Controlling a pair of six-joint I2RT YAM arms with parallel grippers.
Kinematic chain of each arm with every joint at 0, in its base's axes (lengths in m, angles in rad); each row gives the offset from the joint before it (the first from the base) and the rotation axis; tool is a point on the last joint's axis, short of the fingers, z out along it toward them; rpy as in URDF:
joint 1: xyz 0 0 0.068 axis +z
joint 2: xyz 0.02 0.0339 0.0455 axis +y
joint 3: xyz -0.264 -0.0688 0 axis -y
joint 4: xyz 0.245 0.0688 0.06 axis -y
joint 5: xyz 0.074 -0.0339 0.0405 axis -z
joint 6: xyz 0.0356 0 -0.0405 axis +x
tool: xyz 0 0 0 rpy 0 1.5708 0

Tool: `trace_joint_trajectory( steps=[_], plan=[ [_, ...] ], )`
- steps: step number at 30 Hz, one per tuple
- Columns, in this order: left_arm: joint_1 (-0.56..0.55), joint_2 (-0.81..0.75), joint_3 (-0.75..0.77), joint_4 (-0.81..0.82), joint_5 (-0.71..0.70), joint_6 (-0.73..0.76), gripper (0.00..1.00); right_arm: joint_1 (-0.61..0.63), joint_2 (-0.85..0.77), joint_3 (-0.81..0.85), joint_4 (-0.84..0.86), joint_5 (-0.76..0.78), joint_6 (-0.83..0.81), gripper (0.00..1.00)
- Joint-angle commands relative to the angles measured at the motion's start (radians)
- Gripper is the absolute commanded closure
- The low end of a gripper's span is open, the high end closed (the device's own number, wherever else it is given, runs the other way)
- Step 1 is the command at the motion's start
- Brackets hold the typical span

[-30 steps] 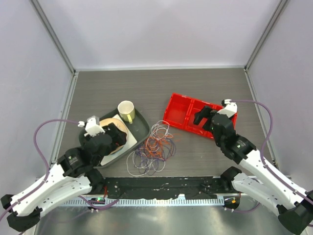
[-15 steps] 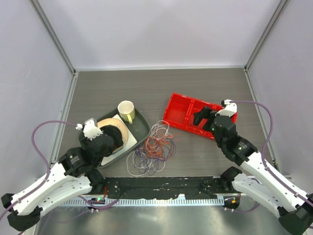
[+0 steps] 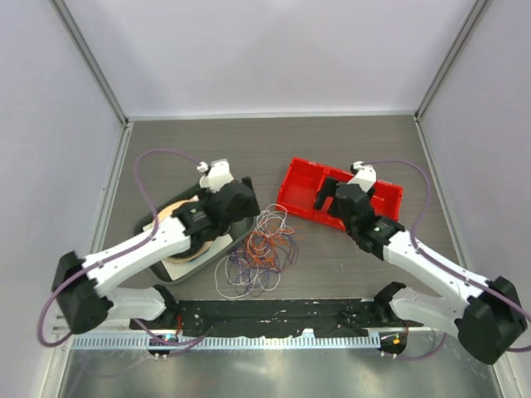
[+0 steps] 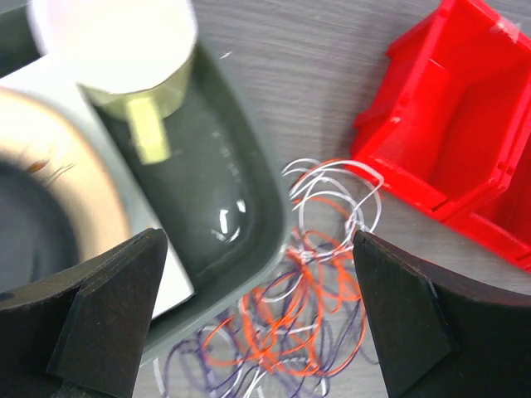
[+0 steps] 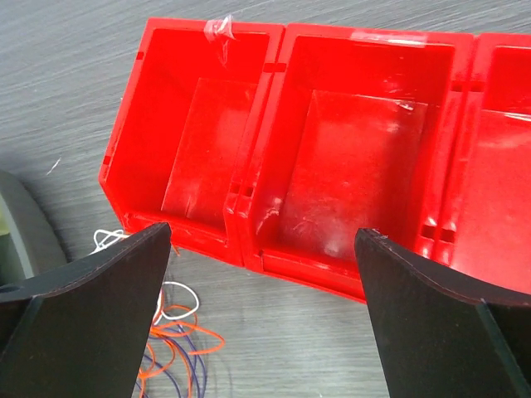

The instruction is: Untangle the cables

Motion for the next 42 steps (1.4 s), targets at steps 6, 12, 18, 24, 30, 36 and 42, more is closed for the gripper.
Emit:
trace_joint_trajectory(
  steps=[6,12,18,24,30,36,42],
  plan=[
    [0.092,0.376,0.195,0.063,0.093,0.057,0.04,-0.001,0.295,0.172,0.126,0.072,0.057,0.04],
    [0.155,0.509,0.226,0.129,0.148,0.069,0.1,-0.01,0.452,0.217,0.132,0.1,0.07,0.11],
    [0.217,0.651,0.322,0.12,0.182,0.09,0.27,-0.024,0.556,0.244,0.138,0.117,0.089,0.19],
    [0.289,0.746,0.396,0.112,0.168,0.156,0.76,-0.075,0.573,0.254,0.136,0.121,0.096,0.37],
    [0.373,0.783,0.471,0.095,0.102,0.276,1.0,-0.174,0.576,0.257,0.142,0.097,0.087,0.53],
    [0.499,0.876,0.589,0.198,0.088,0.415,1.0,-0.275,0.589,0.27,0.205,0.055,0.061,0.62],
    [0.589,1.106,0.934,0.146,0.075,0.518,1.0,-0.351,0.671,0.336,0.253,0.016,0.041,0.67]
  ],
)
